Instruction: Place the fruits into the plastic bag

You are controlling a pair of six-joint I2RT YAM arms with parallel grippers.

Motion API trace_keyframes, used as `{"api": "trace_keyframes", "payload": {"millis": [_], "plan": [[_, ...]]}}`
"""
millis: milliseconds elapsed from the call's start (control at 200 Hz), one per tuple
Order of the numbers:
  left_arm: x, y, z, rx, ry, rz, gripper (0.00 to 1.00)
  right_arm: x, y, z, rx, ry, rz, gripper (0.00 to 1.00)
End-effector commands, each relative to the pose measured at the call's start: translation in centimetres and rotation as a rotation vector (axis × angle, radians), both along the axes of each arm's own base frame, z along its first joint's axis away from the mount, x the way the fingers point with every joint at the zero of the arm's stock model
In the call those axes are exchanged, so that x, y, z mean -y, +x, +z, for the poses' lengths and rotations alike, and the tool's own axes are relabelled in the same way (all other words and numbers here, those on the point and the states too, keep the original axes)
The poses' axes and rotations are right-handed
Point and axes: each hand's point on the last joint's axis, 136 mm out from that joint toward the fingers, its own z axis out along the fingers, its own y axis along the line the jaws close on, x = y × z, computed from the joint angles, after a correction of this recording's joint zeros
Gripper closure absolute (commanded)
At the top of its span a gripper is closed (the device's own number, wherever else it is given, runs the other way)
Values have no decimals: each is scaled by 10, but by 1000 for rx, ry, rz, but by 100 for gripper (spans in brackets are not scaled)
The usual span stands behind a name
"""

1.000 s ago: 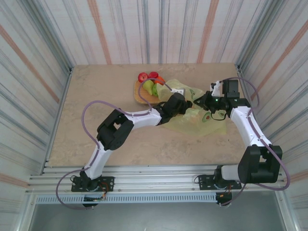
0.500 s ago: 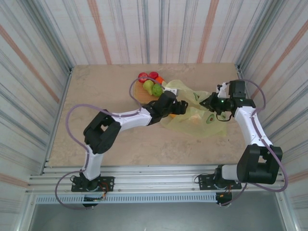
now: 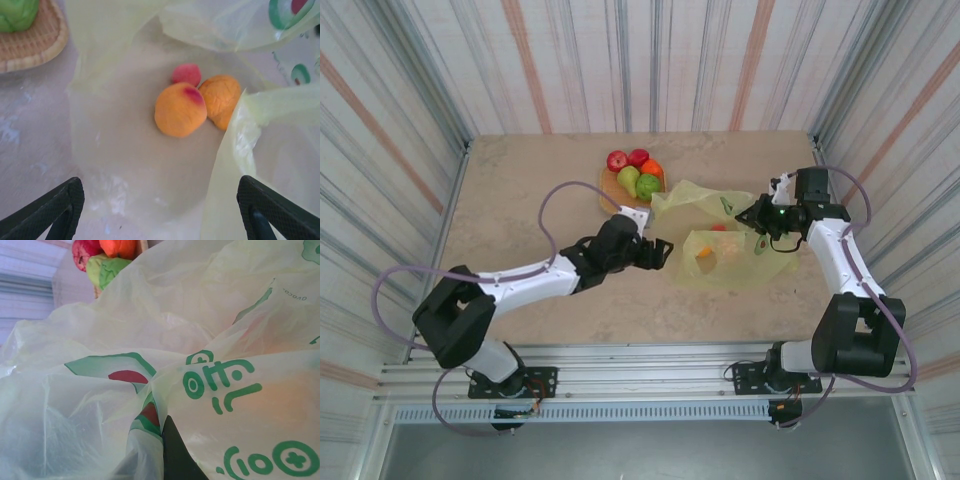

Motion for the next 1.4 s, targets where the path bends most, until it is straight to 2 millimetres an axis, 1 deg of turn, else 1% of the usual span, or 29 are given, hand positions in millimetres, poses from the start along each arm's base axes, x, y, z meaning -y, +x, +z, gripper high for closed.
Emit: {"api": "trace_keyframes", "payload": {"millis": [0,55,185,291,391,526,661,711,792,822,867,932,987,1077,1167,1262,1323,1363,1398], "plan": [[-21,-4,-21,-41,49,57,17,-1,4,8,18,12,13,100],[-26,2,-32,-88,52,102,17,-1,4,8,17,14,11,100],[-18,14,-51,-141,70,133,17,-2,4,9,19,14,14,100],[-6,24,-63,-169,54,129,20,-2,3,11,24,9,13,100],[8,33,-71,-185,34,109,25,-2,1,12,24,9,14,100],[22,40,-82,-217,24,90,36,-3,0,12,21,10,13,100],[29,41,-90,-237,15,76,46,-1,0,11,23,2,10,100],[31,40,-94,-249,10,68,52,-1,1,12,22,4,9,100],[36,38,-94,-260,-10,50,62,-2,2,12,24,5,12,100],[37,38,-93,-260,-18,44,67,-1,2,12,23,2,10,100],[40,37,-89,-259,-33,29,76,0,3,14,29,-2,8,100],[45,34,-75,-256,-66,0,87,1,3,17,37,-11,7,100],[51,29,-56,-252,-114,-40,92,6,2,22,43,-41,4,100],[63,19,-11,-235,-215,-121,100,17,0,32,56,-139,-2,100],[74,10,36,-221,-314,-202,100,31,-5,46,75,-251,-15,100],[81,3,76,-207,-396,-261,100,46,-9,59,93,-356,-37,100],[85,0,89,-204,-420,-285,100,52,-9,68,109,-401,-49,100],[87,-2,95,-206,-428,-297,100,55,-9,72,118,-416,-56,100],[88,-2,96,-213,-430,-299,100,55,-8,73,123,-422,-56,100]]}}
